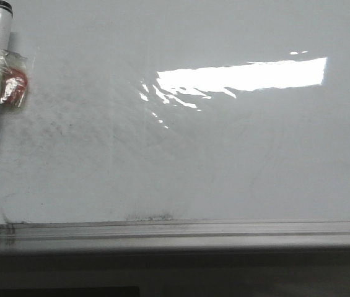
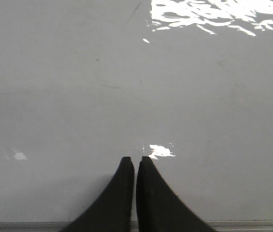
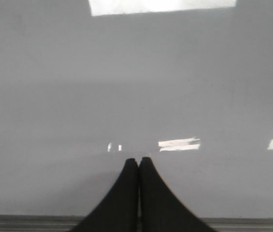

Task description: Write number 9 on whiteboard

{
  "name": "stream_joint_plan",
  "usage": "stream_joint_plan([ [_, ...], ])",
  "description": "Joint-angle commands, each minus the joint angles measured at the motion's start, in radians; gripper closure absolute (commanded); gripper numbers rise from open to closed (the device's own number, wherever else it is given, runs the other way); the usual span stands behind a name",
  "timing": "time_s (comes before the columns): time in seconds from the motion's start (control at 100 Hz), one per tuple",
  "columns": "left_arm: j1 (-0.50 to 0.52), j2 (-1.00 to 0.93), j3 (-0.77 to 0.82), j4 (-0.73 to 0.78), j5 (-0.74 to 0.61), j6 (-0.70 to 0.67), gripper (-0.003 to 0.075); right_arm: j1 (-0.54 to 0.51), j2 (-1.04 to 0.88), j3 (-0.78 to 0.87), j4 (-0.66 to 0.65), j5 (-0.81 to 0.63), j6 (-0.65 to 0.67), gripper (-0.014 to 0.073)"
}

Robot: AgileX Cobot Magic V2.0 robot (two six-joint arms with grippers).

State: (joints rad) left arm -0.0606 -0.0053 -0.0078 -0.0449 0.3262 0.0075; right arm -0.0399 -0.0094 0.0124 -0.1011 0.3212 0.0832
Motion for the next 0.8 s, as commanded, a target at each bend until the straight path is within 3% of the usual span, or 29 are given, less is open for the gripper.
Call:
stream_joint_plan([
  [0.0, -0.007, -0.028, 0.042, -0.003, -0.05, -0.007, 0.0741, -0.006, -0.023, 0.011, 0.001, -0.029, -0.007, 0.0657],
  [0.35, -0.007, -0.028, 0.042, 0.0, -0.149, -0.007, 0.0741, -0.006, -0.023, 0.011, 0.001, -0.112, -0.007, 0.0657],
  [0.63, -0.007, -0.028, 0.042, 0.0, -0.195, -0.007, 0.0741, -0.006, -0.023, 0.011, 0.002, -0.321, -0.007, 0.0657],
  [0.79, -0.007, -0.028, 0.042, -0.002, -0.248, -0.007, 0.0741, -0.002, -0.021, 0.009, 0.005, -0.345, -0.007, 0.0657],
])
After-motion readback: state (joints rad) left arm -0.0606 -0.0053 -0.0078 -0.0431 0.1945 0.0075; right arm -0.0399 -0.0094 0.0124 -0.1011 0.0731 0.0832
